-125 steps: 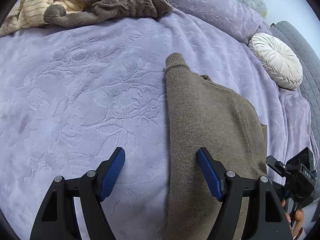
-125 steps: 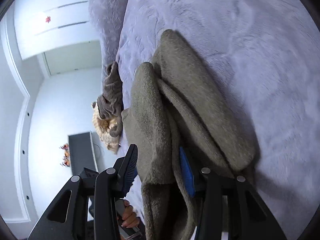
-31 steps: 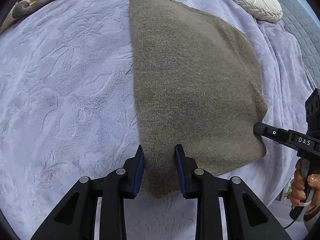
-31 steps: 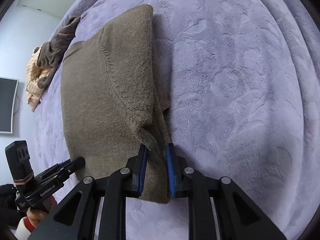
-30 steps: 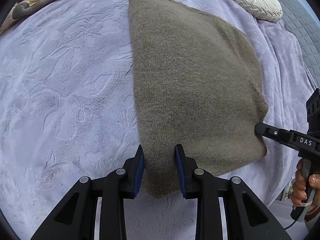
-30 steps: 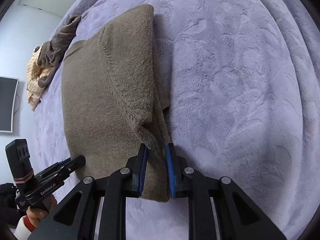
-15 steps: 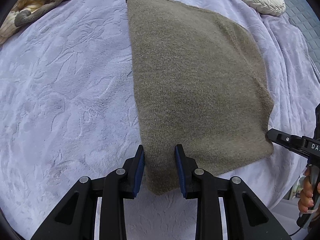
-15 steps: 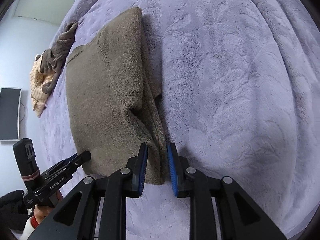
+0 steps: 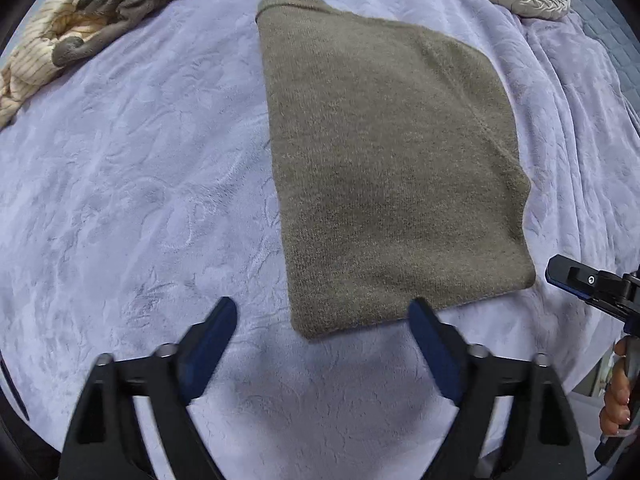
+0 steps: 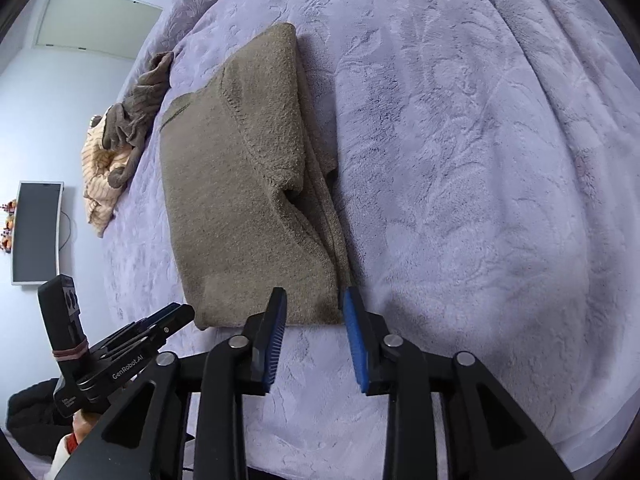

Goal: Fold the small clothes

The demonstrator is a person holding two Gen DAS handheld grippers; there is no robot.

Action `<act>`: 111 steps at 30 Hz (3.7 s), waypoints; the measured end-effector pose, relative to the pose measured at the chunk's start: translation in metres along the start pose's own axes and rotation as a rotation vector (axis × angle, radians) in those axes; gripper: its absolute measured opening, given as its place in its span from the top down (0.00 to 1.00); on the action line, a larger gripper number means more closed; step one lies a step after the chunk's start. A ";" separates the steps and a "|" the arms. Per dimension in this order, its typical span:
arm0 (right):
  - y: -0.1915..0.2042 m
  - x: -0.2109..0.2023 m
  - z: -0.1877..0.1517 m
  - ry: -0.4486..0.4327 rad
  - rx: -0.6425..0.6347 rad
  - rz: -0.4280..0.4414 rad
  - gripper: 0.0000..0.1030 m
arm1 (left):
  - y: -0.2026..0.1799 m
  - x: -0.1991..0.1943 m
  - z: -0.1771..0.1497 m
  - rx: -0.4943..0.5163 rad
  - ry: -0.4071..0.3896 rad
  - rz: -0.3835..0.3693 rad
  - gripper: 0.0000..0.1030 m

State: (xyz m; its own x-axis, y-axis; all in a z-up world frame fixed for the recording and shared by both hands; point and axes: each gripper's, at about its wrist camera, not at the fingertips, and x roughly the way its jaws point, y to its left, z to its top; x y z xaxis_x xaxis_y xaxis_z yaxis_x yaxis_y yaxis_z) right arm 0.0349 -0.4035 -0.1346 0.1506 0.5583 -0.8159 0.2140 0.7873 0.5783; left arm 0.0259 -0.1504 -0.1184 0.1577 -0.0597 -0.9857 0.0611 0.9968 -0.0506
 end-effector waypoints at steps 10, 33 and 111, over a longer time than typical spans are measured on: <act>-0.006 -0.003 0.006 0.007 -0.023 0.011 0.56 | 0.010 -0.006 0.012 -0.112 -0.029 -0.023 0.09; 0.044 0.046 0.148 -0.111 -0.131 0.201 0.91 | 0.058 0.056 0.129 -0.222 -0.161 -0.016 0.04; 0.027 0.102 0.137 0.118 -0.127 0.259 0.55 | 0.041 0.086 0.113 -0.149 -0.108 -0.275 0.18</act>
State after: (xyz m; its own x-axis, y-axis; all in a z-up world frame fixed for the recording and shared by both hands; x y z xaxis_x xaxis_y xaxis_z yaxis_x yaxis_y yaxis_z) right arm 0.1883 -0.3609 -0.2020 0.0696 0.7653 -0.6399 0.0600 0.6371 0.7684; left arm 0.1531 -0.1208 -0.1870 0.2594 -0.3254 -0.9093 -0.0275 0.9387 -0.3437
